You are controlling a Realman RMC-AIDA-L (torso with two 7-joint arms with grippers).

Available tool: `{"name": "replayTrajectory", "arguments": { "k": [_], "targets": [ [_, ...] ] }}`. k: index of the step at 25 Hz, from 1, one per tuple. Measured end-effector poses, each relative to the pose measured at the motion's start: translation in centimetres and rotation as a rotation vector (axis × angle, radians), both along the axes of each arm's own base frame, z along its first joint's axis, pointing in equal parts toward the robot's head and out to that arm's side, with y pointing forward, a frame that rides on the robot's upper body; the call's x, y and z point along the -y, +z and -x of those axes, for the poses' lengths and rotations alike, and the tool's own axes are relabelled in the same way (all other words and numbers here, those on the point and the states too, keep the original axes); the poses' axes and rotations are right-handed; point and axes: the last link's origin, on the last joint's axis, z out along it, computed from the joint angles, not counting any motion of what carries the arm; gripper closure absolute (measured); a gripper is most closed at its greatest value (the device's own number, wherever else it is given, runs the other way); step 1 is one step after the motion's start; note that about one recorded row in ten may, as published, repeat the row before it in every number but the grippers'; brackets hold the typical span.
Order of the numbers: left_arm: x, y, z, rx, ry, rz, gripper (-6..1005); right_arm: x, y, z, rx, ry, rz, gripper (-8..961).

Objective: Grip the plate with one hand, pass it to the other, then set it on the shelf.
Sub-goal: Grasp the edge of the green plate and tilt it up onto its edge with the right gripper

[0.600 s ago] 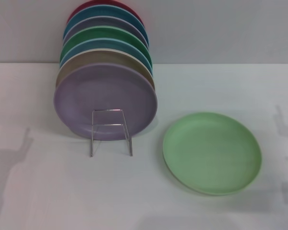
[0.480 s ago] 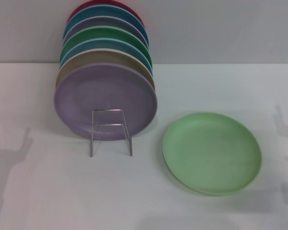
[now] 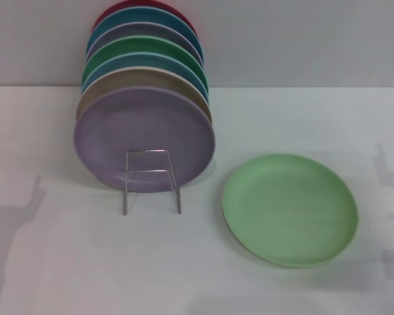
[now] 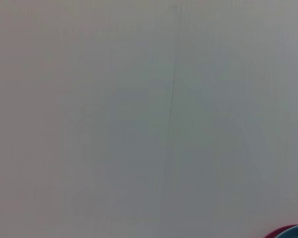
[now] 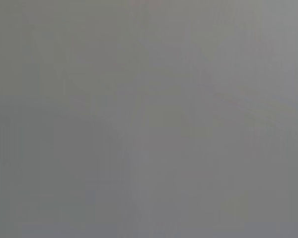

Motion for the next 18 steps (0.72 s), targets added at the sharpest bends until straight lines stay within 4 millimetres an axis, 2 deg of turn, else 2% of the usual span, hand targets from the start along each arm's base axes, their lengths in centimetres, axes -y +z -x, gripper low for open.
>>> {"name": "replayTrajectory", "arguments": {
  "k": [6,9,14,17,18],
  "targets": [
    [0.1,0.0,0.1,-0.001,0.002,0.000,141,-0.3,-0.6,1.2,0.047,-0.005,-0.031,302],
    [0.1,0.0,0.1,-0.001,0.003,0.000,141,-0.7,-0.7,1.9,-0.014,-0.016,-0.047,303],
    [0.1,0.1,0.1,-0.002,0.003,-0.001,142,-2.6,-2.0,2.6,-0.112,-0.100,0.046,303],
    [0.1,0.1,0.1,-0.002,0.002,-0.001,142,-4.4,-3.3,3.3,-0.159,-0.185,0.171,302],
    [0.0,0.1,0.1,-0.003,0.002,-0.001,143,-4.4,-3.3,3.3,-0.159,-0.185,0.171,302]
  ]
}}
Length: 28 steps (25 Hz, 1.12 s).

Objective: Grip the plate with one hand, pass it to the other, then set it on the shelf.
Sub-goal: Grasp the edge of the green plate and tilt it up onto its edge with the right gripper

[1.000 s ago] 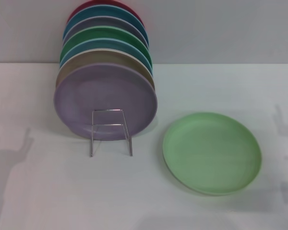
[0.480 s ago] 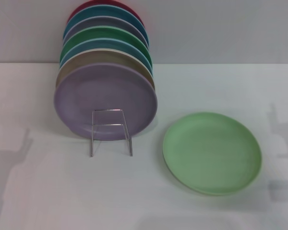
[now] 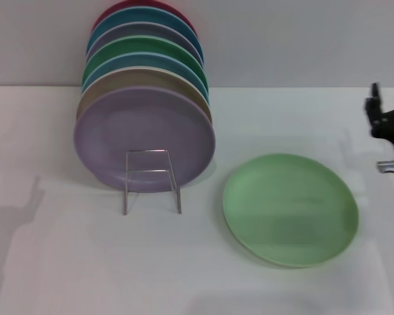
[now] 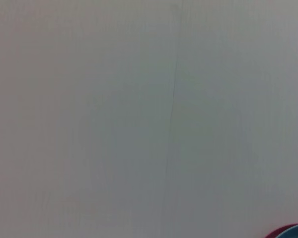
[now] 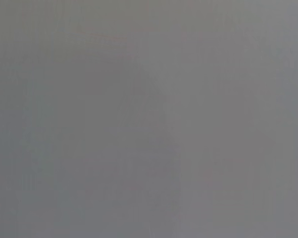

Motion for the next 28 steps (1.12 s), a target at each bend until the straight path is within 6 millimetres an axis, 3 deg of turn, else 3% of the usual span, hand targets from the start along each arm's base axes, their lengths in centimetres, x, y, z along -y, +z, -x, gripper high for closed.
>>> {"name": "replayTrajectory", "arguments": {
  "k": [10,22,28],
  "targets": [
    [-0.2,-0.1,-0.1,-0.003,-0.004,0.004,144,-1.5,0.1,2.4,-0.058,-0.104,0.209,303],
    [-0.5,-0.1,-0.4,0.001,-0.013,0.003,146,-2.4,4.5,2.6,-0.174,-0.127,0.485,302],
    [-0.7,-0.1,-0.6,0.002,-0.025,0.002,147,-3.0,7.2,3.1,-0.122,-0.163,0.625,302]
  ]
}}
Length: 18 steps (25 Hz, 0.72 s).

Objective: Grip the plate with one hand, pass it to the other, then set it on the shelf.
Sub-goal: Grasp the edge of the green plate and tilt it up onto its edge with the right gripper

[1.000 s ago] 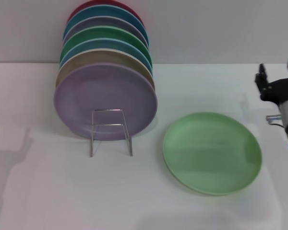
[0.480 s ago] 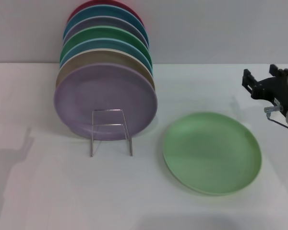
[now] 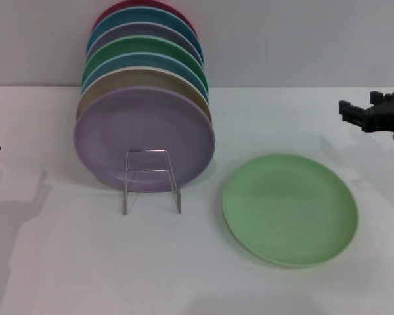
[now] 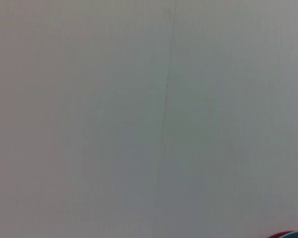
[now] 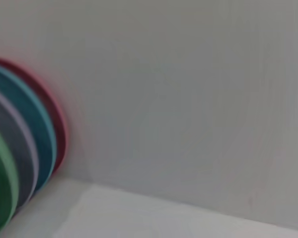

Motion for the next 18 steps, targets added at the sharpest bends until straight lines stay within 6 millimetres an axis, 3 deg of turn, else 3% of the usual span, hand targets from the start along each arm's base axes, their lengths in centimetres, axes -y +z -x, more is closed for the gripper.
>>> {"name": "replayTrajectory", "arguments": {
  "k": [9,18],
  "targets": [
    [-0.1,-0.1,-0.2,0.002,-0.005,0.000,149,0.1,1.1,1.5,0.173,-0.095,0.257,301],
    [-0.1,-0.1,-0.2,0.004,-0.004,-0.001,150,0.1,2.3,2.0,0.134,-0.209,0.370,302]
  ]
}}
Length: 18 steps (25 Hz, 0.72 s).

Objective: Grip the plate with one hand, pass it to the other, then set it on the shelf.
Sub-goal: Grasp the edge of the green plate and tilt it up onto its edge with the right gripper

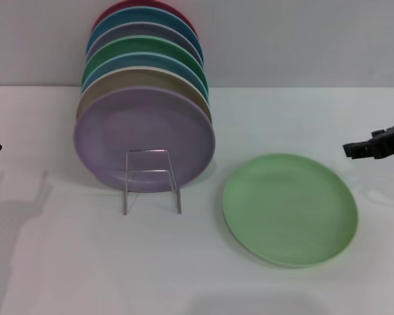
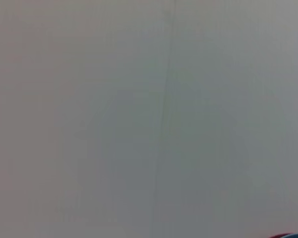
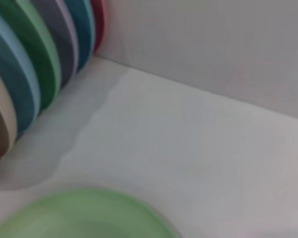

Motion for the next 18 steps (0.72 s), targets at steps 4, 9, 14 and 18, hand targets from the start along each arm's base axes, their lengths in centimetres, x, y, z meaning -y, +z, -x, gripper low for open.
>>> {"name": "replayTrajectory", "arguments": {
  "k": [4,9,14,18],
  "targets": [
    [0.0,0.0,-0.1,0.007,-0.003,0.001,151,-0.2,-0.4,0.0,0.019,-0.065,0.038,301],
    [-0.1,-0.1,-0.4,0.020,-0.010,-0.002,152,-0.6,-1.6,-0.4,0.005,-0.139,0.084,301],
    [-0.2,-0.2,-0.6,0.022,-0.018,0.000,153,-0.7,-2.4,-0.4,-0.023,-0.189,0.089,302],
    [-0.4,-0.4,-1.1,0.043,-0.036,0.005,153,-0.9,-2.4,-0.3,-0.057,-0.237,0.059,303]
  ]
}}
